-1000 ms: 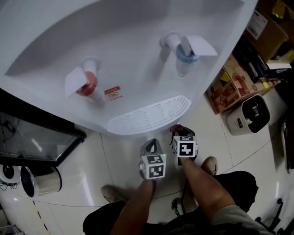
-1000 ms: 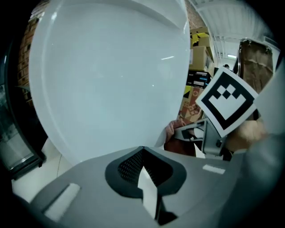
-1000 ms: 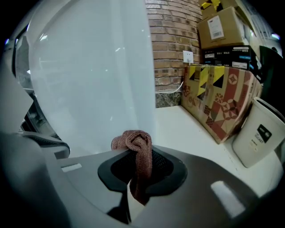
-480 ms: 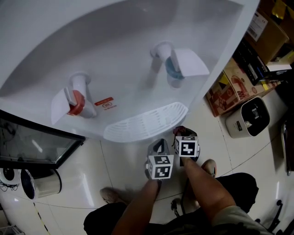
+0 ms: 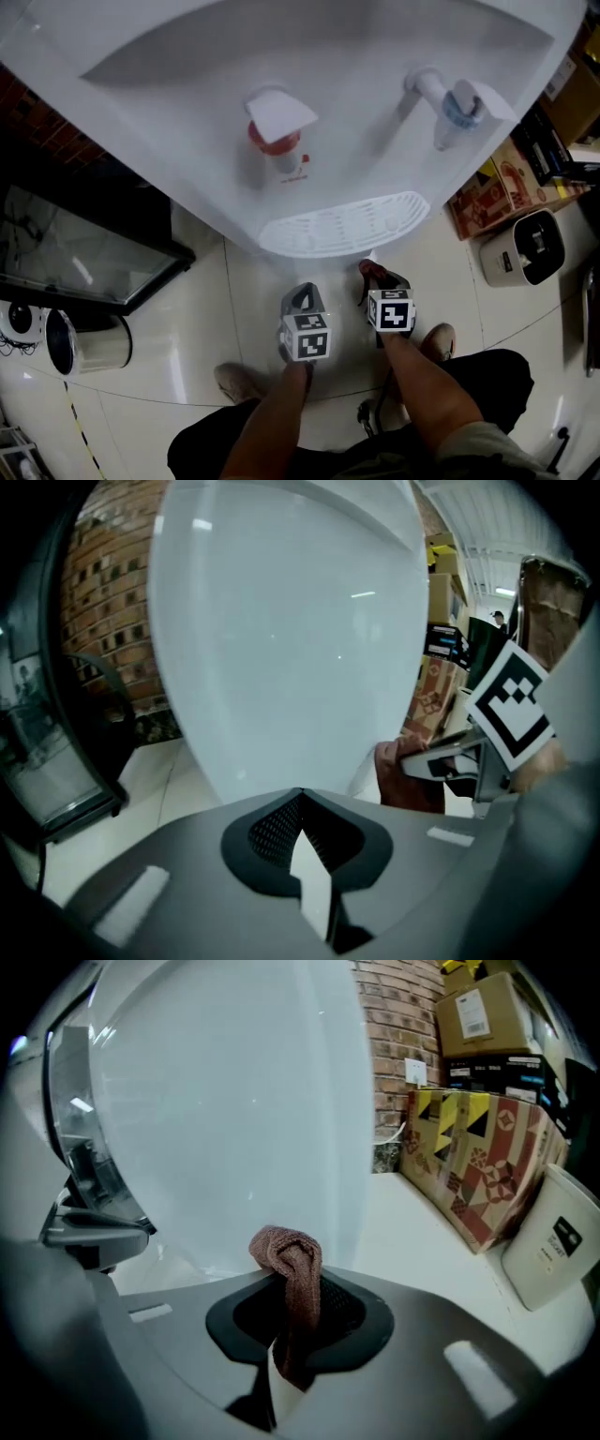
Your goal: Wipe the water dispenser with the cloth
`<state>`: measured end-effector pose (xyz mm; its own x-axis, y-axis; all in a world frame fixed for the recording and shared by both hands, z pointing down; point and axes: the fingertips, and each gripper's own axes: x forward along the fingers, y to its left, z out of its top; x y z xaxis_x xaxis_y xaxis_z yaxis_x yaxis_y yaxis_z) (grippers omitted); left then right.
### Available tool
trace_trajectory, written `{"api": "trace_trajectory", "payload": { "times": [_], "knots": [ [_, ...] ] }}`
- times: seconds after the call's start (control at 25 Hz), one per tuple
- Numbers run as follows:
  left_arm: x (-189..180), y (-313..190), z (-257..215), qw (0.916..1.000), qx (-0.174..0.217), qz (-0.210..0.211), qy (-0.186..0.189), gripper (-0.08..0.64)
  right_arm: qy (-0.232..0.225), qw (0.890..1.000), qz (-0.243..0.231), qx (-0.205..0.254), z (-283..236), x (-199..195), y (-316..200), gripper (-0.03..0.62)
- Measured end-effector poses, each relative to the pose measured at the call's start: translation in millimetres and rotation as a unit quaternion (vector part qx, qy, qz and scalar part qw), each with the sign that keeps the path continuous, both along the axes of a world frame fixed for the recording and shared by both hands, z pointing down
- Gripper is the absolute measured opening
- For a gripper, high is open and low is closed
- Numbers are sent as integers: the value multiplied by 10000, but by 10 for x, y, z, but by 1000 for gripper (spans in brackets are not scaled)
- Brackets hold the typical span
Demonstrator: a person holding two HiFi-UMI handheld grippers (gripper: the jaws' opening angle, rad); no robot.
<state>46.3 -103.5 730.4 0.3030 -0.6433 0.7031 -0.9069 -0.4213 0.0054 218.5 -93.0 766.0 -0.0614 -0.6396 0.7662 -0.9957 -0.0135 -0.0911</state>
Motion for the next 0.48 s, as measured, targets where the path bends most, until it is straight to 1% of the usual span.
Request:
{"api": "trace_trajectory", "payload": {
  "times": [0.12, 0.24, 0.36, 0.48],
  "knots": [
    [-531, -17, 46, 9986, -16, -479, -201, 0, -66, 9990, -440, -20, 15, -454, 4, 69],
    [-917, -23, 62, 9966, 7, -734, -369, 0, -192, 9957, -906, -39, 54, -930, -8, 69],
    [-1136, -66, 67, 9955, 72, -841, -436, 0, -377, 9896, -1383, -152, 171, -1425, -39, 69],
    [-1256, -68, 119, 9954, 71, -826, -473, 0, -572, 9824, -1727, -413, 370, -1884, -66, 69]
  ]
}}
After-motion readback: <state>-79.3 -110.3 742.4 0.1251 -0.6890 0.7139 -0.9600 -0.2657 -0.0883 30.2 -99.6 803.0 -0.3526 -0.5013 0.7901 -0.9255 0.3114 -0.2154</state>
